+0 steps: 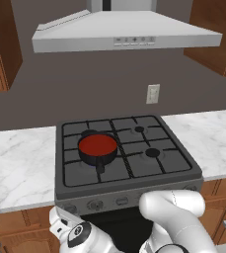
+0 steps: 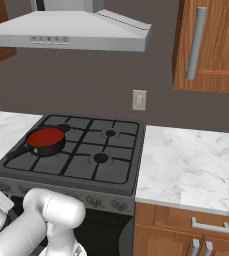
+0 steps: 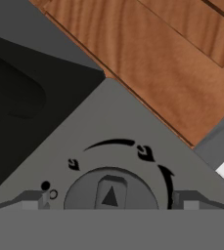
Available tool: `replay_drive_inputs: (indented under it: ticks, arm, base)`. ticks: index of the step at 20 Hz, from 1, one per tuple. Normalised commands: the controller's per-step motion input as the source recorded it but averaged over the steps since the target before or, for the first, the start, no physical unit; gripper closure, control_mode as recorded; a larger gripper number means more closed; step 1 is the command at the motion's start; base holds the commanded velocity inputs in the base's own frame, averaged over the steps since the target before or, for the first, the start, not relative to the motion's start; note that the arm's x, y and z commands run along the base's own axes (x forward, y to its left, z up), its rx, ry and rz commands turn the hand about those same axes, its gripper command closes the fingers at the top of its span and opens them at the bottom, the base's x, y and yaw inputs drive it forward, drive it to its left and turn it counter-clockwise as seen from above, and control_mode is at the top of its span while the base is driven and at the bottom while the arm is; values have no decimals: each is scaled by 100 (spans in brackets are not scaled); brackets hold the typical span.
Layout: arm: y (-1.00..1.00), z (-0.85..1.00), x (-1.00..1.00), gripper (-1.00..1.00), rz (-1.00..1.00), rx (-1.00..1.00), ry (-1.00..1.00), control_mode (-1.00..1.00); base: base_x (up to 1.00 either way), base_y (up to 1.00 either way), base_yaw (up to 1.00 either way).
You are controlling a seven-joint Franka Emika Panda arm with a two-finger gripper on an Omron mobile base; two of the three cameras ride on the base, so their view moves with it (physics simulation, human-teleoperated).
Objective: Wait until the marinara sauce is simmered to a deep red color and then turn off the stove.
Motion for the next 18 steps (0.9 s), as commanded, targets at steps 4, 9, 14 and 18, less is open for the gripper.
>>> replay_drive_inputs:
  ticks: [4,9,14,18]
  arm:
    - [0,0,-2,-100,0,0,0,-100]
    - [0,0,-1,-100,0,0,0,-100]
    - [0,0,0,-100,0,0,0,-100]
    - [3,1,0,100,0,0,0,-100]
  base:
    - [0,0,0]
    - [0,0,0]
    - [0,0,0]
    - [0,0,0]
